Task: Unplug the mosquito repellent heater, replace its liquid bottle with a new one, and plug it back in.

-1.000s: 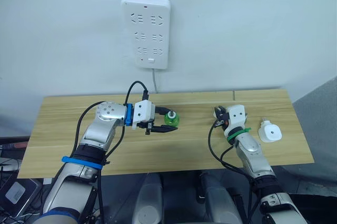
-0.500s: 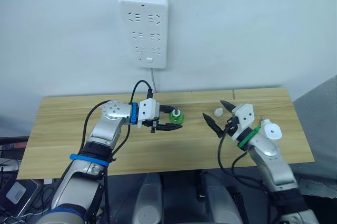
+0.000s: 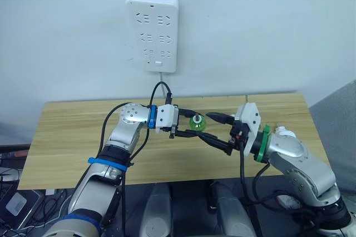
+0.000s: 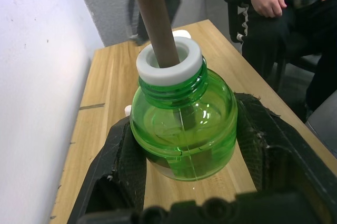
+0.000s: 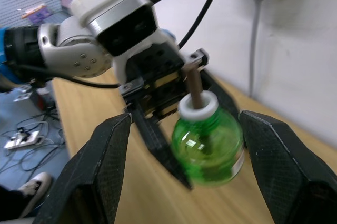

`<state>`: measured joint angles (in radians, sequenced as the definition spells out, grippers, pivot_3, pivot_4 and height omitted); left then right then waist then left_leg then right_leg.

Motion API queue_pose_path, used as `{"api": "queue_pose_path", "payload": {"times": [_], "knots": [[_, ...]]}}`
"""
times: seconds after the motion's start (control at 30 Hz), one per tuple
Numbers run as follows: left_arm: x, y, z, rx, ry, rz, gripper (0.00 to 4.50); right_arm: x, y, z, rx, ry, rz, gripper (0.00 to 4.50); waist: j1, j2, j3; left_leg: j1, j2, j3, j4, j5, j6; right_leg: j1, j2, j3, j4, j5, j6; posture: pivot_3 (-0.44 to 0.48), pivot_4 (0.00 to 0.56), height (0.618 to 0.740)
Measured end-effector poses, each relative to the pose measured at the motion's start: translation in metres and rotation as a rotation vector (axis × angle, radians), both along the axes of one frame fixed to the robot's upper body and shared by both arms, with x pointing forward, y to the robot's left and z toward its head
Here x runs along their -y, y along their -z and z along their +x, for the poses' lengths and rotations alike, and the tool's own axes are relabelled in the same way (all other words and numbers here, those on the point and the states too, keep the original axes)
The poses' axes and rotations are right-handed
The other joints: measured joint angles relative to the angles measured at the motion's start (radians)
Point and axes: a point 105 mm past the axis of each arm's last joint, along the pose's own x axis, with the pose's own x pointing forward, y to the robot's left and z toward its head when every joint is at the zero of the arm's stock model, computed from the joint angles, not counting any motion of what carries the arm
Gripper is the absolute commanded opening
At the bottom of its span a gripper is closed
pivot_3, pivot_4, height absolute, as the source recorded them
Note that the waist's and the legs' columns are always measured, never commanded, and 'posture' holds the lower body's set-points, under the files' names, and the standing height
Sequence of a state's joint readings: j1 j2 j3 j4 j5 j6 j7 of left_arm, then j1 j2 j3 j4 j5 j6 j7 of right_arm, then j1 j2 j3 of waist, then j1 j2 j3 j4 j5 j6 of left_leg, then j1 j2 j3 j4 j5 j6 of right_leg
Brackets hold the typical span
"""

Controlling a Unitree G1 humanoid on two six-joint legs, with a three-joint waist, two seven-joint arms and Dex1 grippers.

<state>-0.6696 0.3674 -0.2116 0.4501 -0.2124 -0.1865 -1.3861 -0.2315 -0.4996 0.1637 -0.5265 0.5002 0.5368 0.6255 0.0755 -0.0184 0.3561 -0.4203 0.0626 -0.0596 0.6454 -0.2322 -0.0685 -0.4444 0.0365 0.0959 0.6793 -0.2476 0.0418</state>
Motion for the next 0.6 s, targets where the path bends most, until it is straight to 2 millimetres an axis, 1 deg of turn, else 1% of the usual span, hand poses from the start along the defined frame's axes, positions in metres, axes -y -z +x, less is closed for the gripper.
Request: {"api": "queue_pose_path", "payload": {"times": [0.27, 0.3, 0.33, 0.37, 0.47, 0.53, 0.6], "knots": [[0.001, 0.000, -0.001, -0.002, 0.005, -0.001, 2.24, -0.012, 0.004, 0.009, 0.004, 0.005, -0.013, 3.41, 0.001, -0.001, -0.001, 0.000, 0.000, 0.000, 0.000, 0.000, 0.000, 0.000, 0.000, 0.000, 0.000, 0.000, 0.000, 0.253, 0.269, 0.740], [0.001, 0.000, -0.001, -0.001, 0.005, -0.002, 2.24, -0.014, 0.005, 0.009, 0.007, 0.002, -0.020, 3.02, 0.001, -0.001, -0.001, 0.000, 0.000, 0.000, 0.000, 0.000, 0.000, 0.000, 0.000, 0.000, 0.000, 0.000, 0.000, 0.253, 0.269, 0.740], [0.001, 0.000, -0.001, -0.001, 0.006, -0.002, 2.24, -0.014, 0.006, 0.010, 0.015, 0.005, -0.031, 2.82, 0.001, -0.001, -0.001, 0.000, 0.000, 0.000, 0.000, 0.000, 0.000, 0.000, 0.000, 0.000, 0.000, 0.000, 0.000, 0.254, 0.268, 0.740], [0.001, 0.000, -0.001, -0.001, 0.006, -0.002, 2.24, -0.014, 0.007, 0.011, 0.021, 0.010, -0.039, 2.50, 0.002, -0.001, -0.001, 0.000, 0.000, 0.000, 0.000, 0.000, 0.000, 0.000, 0.000, 0.000, 0.000, 0.000, 0.000, 0.254, 0.268, 0.740], [0.001, 0.001, -0.001, -0.008, 0.001, -0.001, 2.24, -0.013, 0.009, 0.013, 0.047, 0.023, -0.063, 1.33, 0.002, -0.001, -0.001, 0.000, 0.000, 0.000, 0.000, 0.000, 0.000, 0.000, 0.000, 0.000, 0.000, 0.002, -0.003, 0.257, 0.265, 0.740], [-0.001, 0.002, -0.001, -0.013, -0.003, 0.003, 2.24, -0.015, 0.009, 0.012, 0.059, 0.014, -0.072, 0.87, 0.002, -0.001, -0.001, 0.000, 0.000, 0.000, 0.000, 0.000, 0.000, 0.000, 0.000, -0.001, 0.001, 0.003, -0.004, 0.259, 0.263, 0.740], [-0.001, 0.002, -0.001, -0.013, -0.004, 0.002, 2.24, -0.015, 0.009, 0.012, 0.068, 0.014, -0.078, 0.85, 0.003, -0.001, -0.001, 0.000, 0.000, 0.000, 0.000, 0.000, 0.000, 0.000, 0.000, -0.001, 0.001, 0.003, -0.004, 0.259, 0.263, 0.740]]}}
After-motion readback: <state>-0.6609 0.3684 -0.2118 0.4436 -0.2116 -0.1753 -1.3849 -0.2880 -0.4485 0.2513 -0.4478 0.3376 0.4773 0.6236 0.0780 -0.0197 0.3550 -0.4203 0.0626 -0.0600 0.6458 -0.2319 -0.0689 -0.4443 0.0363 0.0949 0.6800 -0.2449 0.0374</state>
